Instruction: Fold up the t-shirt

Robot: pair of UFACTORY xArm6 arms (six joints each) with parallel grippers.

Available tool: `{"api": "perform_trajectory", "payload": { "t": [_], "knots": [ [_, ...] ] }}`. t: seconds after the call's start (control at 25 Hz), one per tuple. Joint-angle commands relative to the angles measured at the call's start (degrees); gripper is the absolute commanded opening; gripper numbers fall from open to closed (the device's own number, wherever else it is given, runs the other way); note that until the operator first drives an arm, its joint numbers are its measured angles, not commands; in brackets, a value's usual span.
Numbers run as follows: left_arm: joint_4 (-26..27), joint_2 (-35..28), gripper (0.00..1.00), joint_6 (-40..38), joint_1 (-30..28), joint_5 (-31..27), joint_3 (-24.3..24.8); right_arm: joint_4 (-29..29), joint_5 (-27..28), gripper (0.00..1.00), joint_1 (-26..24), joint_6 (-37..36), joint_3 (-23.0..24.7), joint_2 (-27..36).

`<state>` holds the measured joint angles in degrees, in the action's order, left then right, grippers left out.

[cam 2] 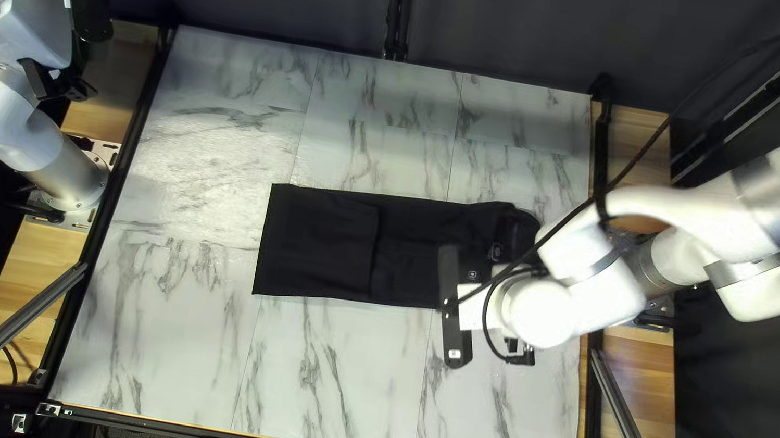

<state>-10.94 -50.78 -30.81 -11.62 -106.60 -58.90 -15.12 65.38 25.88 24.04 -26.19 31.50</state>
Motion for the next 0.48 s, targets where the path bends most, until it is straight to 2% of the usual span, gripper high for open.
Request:
{"api": "perform_trajectory", "payload": {
  "t": [0.04,0.2,0.48],
  "knots": [
    [0.0,0.0,1.0,0.0,0.0,0.0,0.0,4.62,11.01,1.0,-6.82,-7.06,-3.17,14.45],
    [0.0,0.0,1.0,0.0,0.0,0.0,0.0,7.42,19.9,1.0,-10.73,-8.76,-10.3,20.16],
    [0.0,0.0,1.0,0.0,0.0,0.0,0.0,7.63,34.33,1.0,-13.1,-8.04,-25.48,21.25]
  ]
}}
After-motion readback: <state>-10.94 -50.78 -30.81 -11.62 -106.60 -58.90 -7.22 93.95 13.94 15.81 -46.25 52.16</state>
